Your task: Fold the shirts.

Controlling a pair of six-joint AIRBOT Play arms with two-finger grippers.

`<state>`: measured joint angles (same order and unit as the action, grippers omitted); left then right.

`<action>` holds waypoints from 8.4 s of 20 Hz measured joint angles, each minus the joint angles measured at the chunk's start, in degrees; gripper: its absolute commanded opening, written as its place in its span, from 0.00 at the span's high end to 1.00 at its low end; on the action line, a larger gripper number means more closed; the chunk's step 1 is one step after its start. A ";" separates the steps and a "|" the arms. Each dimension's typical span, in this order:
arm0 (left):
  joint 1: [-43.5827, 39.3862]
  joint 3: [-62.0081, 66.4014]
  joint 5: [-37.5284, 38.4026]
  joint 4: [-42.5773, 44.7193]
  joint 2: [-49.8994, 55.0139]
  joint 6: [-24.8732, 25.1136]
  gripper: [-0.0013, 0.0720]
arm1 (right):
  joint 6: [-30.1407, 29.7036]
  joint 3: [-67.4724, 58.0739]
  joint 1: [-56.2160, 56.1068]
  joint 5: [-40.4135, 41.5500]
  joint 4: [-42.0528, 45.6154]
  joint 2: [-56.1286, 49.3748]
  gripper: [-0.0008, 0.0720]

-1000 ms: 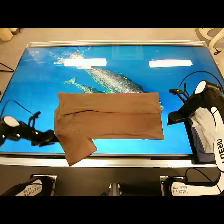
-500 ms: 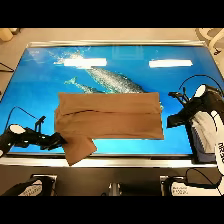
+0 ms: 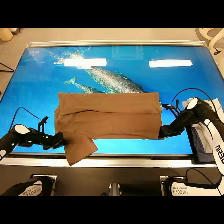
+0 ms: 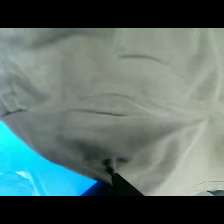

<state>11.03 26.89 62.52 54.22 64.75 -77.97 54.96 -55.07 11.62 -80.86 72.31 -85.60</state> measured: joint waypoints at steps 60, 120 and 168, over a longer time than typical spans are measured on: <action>-13.60 61.13 13.81 -5.42 21.84 3.19 0.95 | 2.82 -31.58 -2.27 15.65 -24.92 -22.58 0.95; -11.37 64.13 -4.50 -12.57 -2.82 -1.53 0.95 | 8.52 -29.62 -17.38 10.12 -8.81 -12.35 0.06; -13.70 64.04 -2.05 -8.94 -2.84 0.26 0.95 | 17.70 -42.07 44.76 -11.56 -6.82 9.25 0.95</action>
<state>-2.68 90.94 60.47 45.28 61.91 -77.71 72.66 -97.14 56.38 -92.42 65.49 -76.36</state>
